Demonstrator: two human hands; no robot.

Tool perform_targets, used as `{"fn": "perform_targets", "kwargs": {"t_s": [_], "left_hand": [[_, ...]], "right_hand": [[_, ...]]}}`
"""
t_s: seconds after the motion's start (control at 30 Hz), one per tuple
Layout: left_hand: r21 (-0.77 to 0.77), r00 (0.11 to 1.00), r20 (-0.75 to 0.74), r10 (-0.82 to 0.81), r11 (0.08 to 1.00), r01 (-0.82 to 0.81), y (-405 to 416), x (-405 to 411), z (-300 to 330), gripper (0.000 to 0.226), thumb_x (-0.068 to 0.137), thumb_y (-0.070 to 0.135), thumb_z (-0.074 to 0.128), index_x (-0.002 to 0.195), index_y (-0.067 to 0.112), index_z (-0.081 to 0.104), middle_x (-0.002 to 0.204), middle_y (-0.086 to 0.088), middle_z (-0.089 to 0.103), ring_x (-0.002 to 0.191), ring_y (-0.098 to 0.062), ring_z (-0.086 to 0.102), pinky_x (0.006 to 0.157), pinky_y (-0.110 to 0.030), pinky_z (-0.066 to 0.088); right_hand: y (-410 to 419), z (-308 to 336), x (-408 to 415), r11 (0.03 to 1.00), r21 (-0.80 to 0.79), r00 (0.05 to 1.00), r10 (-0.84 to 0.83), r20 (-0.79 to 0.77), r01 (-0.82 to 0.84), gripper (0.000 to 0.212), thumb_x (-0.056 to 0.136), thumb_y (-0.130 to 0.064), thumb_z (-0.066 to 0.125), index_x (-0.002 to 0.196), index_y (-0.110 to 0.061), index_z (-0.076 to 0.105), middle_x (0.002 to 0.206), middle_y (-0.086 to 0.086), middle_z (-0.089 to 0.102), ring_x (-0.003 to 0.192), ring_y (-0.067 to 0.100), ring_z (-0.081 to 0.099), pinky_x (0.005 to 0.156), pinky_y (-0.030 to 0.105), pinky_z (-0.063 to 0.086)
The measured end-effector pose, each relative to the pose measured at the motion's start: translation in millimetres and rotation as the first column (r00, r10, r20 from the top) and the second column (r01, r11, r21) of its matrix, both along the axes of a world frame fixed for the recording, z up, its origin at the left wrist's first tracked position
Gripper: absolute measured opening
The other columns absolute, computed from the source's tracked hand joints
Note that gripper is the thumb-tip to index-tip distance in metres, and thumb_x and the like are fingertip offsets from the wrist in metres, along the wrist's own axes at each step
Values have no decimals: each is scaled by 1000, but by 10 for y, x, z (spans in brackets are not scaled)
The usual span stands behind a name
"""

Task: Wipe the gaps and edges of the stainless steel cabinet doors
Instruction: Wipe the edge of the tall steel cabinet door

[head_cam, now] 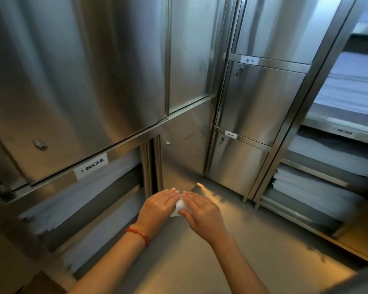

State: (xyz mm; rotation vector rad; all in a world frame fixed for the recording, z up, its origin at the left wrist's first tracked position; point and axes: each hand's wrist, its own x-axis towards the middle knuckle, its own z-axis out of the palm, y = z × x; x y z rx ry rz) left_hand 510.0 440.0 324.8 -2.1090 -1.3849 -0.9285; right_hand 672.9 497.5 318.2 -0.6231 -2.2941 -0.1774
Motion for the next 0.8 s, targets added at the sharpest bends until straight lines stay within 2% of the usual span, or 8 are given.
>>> {"fn": "perform_targets", "kwargs": {"t_s": [0.17, 0.27, 0.37, 0.43, 0.57, 0.63, 0.7, 0.8], "left_hand": [[47, 997, -5, -72, 996, 72, 423, 55, -39, 25, 60, 3, 84, 82, -2, 74, 88, -16, 72, 81, -26, 72, 67, -39, 59], [102, 992, -15, -126, 987, 127, 633, 87, 12, 13, 70, 3, 69, 80, -2, 74, 86, -15, 73, 79, -24, 72, 68, -38, 59], [97, 987, -2, -160, 982, 159, 799, 100, 42, 27, 54, -2, 85, 79, -3, 74, 85, -15, 73, 77, -25, 72, 63, -39, 59], [78, 982, 11, -190, 979, 189, 902, 93, 36, 29, 53, -3, 86, 80, -3, 74, 85, -15, 73, 78, -25, 72, 61, -38, 59], [65, 975, -6, -221, 973, 221, 1084, 54, 25, 20, 61, 2, 73, 81, 0, 75, 86, -13, 73, 79, -23, 72, 65, -36, 59], [83, 974, -15, -225, 971, 225, 1160, 30, -17, 13, 81, 4, 62, 81, -1, 75, 86, -13, 73, 80, -23, 72, 66, -36, 59], [79, 976, 15, -218, 973, 217, 1222, -1, -44, 45, 100, 17, 37, 82, -1, 75, 86, -14, 73, 80, -24, 72, 67, -36, 59], [-5, 975, 65, -211, 977, 212, 1280, -43, -68, 58, 102, 28, 27, 88, -1, 75, 93, -15, 72, 86, -25, 71, 72, -39, 58]], "right_hand": [[269, 66, 102, 996, -10, 996, -83, 18, 83, 49, 53, -24, 93, 96, -6, 75, 98, 5, 73, 90, 17, 71, 71, 28, 56], [416, 83, 117, 993, -33, 993, -113, 11, 114, 48, 53, -21, 93, 95, -8, 75, 97, 3, 74, 89, 17, 71, 72, 28, 56], [530, 99, 119, 989, -30, 990, -144, -4, 144, 44, 50, -19, 94, 90, -10, 76, 91, 1, 74, 85, 16, 71, 69, 26, 56], [602, 100, 106, 985, -18, 985, -171, -10, 171, 40, 50, -19, 95, 85, -12, 76, 86, -1, 74, 81, 15, 72, 67, 23, 55], [713, 89, 69, 975, 1, 975, -223, -9, 223, 35, 48, -13, 94, 78, -15, 76, 79, -2, 74, 76, 14, 72, 63, 22, 54], [769, 87, 55, 967, 3, 967, -256, -17, 256, 35, 46, -10, 95, 75, -14, 75, 76, -1, 73, 74, 15, 72, 61, 22, 55], [821, 87, 52, 958, 0, 958, -287, -24, 287, 35, 44, -8, 95, 73, -13, 75, 76, 0, 73, 73, 16, 72, 60, 23, 56], [878, 78, 62, 949, 12, 949, -316, -16, 316, 33, 46, -6, 94, 71, -12, 74, 78, 1, 74, 74, 16, 71, 62, 24, 56]]}}
